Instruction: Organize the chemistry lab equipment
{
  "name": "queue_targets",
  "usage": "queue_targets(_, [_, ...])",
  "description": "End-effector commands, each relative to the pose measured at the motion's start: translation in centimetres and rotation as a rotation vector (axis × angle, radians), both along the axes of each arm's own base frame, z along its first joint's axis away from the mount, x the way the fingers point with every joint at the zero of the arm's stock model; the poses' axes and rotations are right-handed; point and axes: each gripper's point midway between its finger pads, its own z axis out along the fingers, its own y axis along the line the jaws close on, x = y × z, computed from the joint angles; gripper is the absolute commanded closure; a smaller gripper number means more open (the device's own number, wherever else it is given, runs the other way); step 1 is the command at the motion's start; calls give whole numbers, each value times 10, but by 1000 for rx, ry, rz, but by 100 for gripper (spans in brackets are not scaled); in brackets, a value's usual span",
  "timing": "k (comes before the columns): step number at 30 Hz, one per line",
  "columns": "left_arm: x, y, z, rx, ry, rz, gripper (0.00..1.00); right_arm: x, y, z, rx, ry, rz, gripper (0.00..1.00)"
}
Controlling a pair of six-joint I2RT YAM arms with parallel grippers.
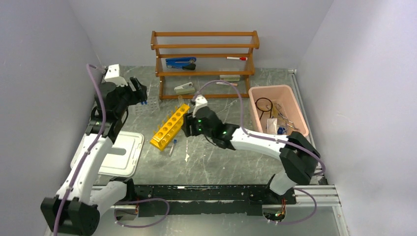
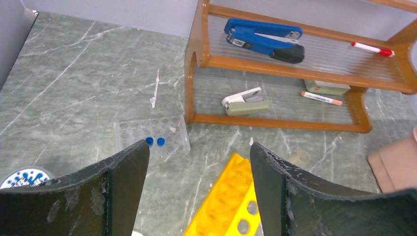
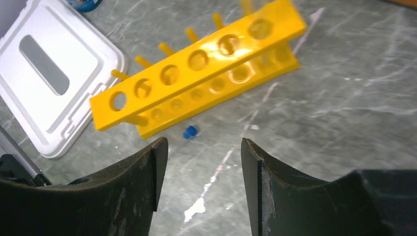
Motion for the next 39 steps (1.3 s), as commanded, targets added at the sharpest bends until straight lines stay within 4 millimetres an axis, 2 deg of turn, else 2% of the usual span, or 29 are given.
queue_targets(1, [-39, 1, 6, -13, 76, -18, 22, -19, 13, -30, -142, 89, -78, 41])
queue_targets(4, [-61, 21, 7, -40, 109, 105, 22, -33, 24, -42, -167, 151, -82, 43])
queue_targets(7, [-81, 30, 3, -63, 139, 163, 22, -52, 39, -54, -182, 163, -44, 44])
queue_targets(12, [-106, 30, -2, -104, 177, 176, 23, -75, 63, -81, -265, 183, -40, 37])
queue_targets(16, [-120, 26, -7, -131, 198, 153, 24, -81, 72, -95, -308, 211, -84, 35])
queue_targets(21, [-128, 25, -10, -106, 219, 151, 24, -81, 72, -114, -349, 211, -165, 35])
queue_targets(26, [-130, 25, -4, -74, 223, 151, 24, -82, 79, -127, -358, 207, -181, 37])
queue_targets(28, [-130, 22, -10, -84, 238, 151, 22, -82, 82, -132, -358, 205, -181, 38])
queue_targets(33, [-129, 10, -18, -122, 260, 110, 22, -78, 73, -141, -396, 205, -252, 39])
queue_targets(36, [-127, 11, -16, -110, 253, 117, 22, -77, 68, -145, -404, 202, -264, 49])
queue_targets(39, [-127, 13, -14, -96, 248, 123, 22, -77, 66, -146, -409, 205, -270, 68])
